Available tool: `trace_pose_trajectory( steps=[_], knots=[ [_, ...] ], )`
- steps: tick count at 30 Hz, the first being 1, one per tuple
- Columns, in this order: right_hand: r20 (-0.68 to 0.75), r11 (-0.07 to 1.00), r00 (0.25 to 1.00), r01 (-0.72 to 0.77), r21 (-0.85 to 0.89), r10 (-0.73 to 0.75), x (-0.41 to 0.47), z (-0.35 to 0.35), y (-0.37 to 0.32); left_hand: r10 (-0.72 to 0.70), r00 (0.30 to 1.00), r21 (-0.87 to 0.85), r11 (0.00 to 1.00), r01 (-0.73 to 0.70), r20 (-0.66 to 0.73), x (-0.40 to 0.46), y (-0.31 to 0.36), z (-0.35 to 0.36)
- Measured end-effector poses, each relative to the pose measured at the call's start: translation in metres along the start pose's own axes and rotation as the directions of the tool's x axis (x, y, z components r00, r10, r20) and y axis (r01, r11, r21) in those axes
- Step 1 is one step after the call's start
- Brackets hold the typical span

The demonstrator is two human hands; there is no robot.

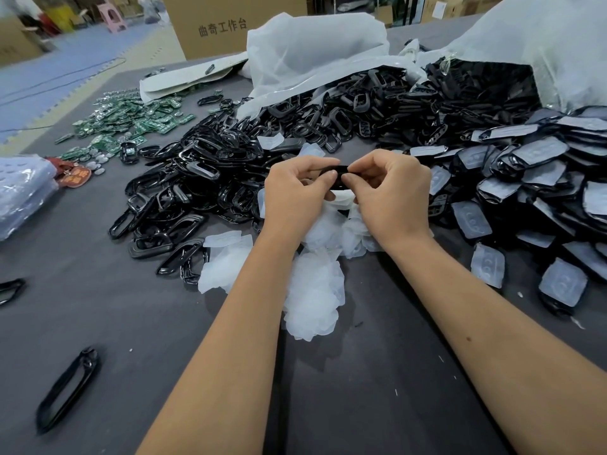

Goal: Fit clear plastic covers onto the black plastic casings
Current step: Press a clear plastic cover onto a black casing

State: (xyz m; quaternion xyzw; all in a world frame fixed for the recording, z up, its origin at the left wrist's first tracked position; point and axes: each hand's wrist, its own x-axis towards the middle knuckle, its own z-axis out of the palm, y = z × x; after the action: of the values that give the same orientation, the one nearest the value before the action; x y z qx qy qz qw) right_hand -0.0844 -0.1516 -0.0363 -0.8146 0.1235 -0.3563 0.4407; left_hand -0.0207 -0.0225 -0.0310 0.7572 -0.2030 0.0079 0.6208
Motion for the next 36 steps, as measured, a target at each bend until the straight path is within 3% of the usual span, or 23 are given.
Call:
trace_pose_trajectory(
  steps=[8,11,15,20,26,32,36],
  knots=[
    [-0.124,0.998,0.992,-0.016,-0.054,0.009,-0.001,-0.002,0.001,-0.020,0.999,-0.113,0.993,0.025,0.040,0.000,-0.001,-0.001],
    [0.007,0.990,0.994,-0.106,0.090,0.105,0.004,-0.004,0.001,-0.025,0.999,-0.204,0.978,0.034,0.047,0.001,0.000,-0.004],
    [0.163,0.884,0.964,-0.257,0.391,0.208,0.006,-0.005,0.001,-0.033,0.998,-0.284,0.957,0.049,0.062,0.001,0.003,-0.006],
    [0.228,0.805,0.946,-0.317,0.502,0.230,0.010,-0.008,0.000,0.001,0.999,-0.306,0.952,0.015,0.054,0.001,0.007,-0.006],
    [0.314,0.757,0.926,-0.357,0.547,0.210,0.010,-0.008,0.000,-0.070,0.995,-0.381,0.920,0.090,0.067,0.000,0.008,-0.007],
    [0.276,0.840,0.947,-0.282,0.463,0.166,0.011,-0.007,0.005,-0.124,0.990,-0.334,0.932,0.139,0.065,0.001,0.005,-0.006],
    [0.268,0.889,0.953,-0.239,0.392,0.138,0.011,-0.007,0.007,-0.092,0.996,-0.227,0.970,0.088,-0.009,0.001,0.004,-0.004]
  ],
)
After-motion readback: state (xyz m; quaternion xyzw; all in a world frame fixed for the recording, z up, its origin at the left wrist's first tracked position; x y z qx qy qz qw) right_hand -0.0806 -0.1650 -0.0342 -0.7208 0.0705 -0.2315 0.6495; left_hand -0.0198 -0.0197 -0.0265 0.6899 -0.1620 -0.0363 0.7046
